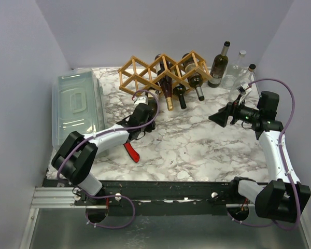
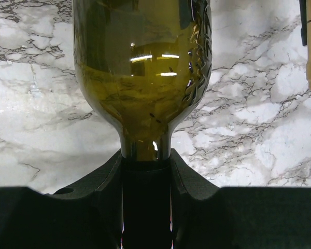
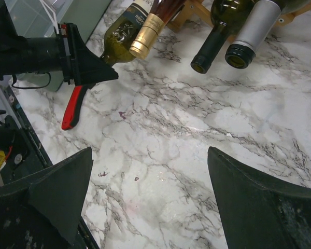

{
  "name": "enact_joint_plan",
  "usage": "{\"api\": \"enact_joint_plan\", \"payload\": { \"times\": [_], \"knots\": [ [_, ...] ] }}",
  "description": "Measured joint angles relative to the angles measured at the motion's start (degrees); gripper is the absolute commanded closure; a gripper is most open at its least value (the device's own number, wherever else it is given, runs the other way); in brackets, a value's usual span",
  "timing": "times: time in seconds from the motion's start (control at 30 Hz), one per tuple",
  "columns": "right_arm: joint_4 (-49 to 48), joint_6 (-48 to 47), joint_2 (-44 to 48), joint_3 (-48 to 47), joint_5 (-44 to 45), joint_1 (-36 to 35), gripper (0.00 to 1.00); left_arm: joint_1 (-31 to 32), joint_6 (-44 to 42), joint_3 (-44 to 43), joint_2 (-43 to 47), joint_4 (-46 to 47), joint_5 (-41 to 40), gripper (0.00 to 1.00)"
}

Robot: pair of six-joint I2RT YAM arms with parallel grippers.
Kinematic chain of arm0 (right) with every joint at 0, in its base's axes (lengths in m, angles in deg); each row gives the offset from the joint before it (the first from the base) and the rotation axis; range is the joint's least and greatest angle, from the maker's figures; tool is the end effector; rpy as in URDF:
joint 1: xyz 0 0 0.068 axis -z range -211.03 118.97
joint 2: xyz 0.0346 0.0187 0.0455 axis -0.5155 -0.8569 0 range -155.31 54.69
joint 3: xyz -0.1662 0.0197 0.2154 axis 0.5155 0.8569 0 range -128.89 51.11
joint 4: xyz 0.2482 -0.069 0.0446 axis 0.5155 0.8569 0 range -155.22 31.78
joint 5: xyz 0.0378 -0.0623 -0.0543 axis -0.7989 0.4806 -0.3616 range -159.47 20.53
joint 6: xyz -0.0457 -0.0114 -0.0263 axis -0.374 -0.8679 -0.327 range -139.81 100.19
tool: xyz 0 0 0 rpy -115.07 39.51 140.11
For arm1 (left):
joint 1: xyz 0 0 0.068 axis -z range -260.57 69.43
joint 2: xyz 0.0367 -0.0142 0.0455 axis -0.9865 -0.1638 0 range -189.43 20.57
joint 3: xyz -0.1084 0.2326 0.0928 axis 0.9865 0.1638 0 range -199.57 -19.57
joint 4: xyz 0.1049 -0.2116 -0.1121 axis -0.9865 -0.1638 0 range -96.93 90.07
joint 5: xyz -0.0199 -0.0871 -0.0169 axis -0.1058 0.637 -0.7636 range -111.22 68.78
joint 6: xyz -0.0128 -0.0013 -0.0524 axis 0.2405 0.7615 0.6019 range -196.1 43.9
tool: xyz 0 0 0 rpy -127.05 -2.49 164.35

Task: Take the wine bottle off the wine rack
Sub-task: Pick up the wine bottle from the wine rack.

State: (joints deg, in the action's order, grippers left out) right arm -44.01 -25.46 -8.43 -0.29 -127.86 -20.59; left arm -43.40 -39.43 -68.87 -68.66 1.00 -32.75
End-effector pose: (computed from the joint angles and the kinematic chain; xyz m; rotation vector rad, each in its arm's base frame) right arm 0.2321 -0.0120 0.3076 -0.4911 1.8992 0.8957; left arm 0.2652 -0.1921 0.1977 -0.0995 2.2757 -0.4681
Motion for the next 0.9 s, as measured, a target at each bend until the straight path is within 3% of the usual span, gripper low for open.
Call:
{"api": "enact_joint_plan", "payload": {
  "times": [0.3,0.7,0.9],
  "knots": [
    [0.6,0.0,0.0,0.0,0.0,0.0,0.05,-0.5,-0.1,-1.0,-2.5,0.4,0.8,0.97],
    [1.2,-0.4,0.0,0.0,0.0,0.0,0.05,-1.7,-0.3,-2.7,-5.1,0.7,2.2,0.8],
    [1.2,-0.4,0.0,0.0,0.0,0.0,0.05,-2.7,-0.2,-4.0,-6.4,1.3,3.3,0.79]
  ]
}}
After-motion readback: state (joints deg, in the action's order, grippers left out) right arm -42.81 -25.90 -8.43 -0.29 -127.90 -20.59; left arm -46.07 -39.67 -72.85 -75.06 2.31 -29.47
